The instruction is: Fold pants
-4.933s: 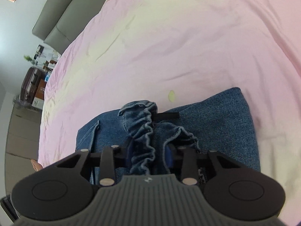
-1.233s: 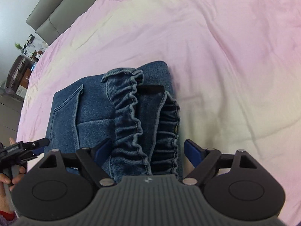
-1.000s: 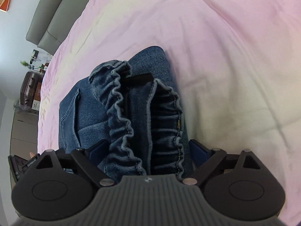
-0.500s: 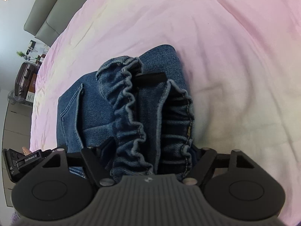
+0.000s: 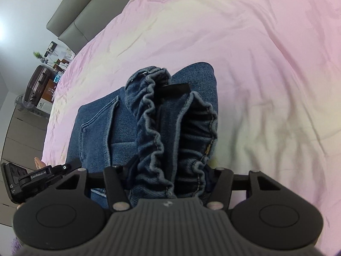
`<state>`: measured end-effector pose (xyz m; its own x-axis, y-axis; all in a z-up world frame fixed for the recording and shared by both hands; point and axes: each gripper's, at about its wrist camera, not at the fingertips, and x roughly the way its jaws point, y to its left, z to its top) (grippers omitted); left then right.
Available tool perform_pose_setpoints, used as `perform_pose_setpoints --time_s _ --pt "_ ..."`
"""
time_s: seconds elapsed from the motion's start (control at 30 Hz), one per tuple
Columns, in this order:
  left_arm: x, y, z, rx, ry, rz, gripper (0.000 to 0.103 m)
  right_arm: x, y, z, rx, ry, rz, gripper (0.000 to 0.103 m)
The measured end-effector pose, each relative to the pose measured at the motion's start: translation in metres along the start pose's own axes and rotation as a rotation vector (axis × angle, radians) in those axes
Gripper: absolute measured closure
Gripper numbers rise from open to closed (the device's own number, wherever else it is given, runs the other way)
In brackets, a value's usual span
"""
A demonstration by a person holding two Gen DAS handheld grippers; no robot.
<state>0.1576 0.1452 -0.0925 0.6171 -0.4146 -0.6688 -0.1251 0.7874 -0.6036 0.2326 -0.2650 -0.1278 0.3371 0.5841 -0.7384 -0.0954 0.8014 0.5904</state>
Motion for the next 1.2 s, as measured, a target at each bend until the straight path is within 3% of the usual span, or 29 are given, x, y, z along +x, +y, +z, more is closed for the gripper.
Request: perform_pose_setpoints --time_s 0.23,0.53,0.67,0.93,1.2 --pt "-0.067 0.029 0.016 0.007 -0.100 0.023 0.080 0.008 0.071 -0.008 -0.064 -0.007 0.081 0.050" --pt "-0.119 0.092 0.053 -0.005 -0.191 0.099 0.080 0.078 0.151 -0.020 -0.042 0.016 0.201 0.051" --pt "-0.119 0.111 0.066 0.012 -0.200 0.139 0.080 0.108 0.172 -0.025 -0.018 0.030 0.216 0.051" --pt "-0.098 0.159 0.090 0.017 -0.177 0.135 0.079 0.149 0.183 -0.029 0.003 0.042 0.185 0.051" --pt "-0.055 0.198 0.083 -0.011 -0.110 0.149 0.079 0.211 0.177 -0.027 0.031 0.105 0.109 0.051"
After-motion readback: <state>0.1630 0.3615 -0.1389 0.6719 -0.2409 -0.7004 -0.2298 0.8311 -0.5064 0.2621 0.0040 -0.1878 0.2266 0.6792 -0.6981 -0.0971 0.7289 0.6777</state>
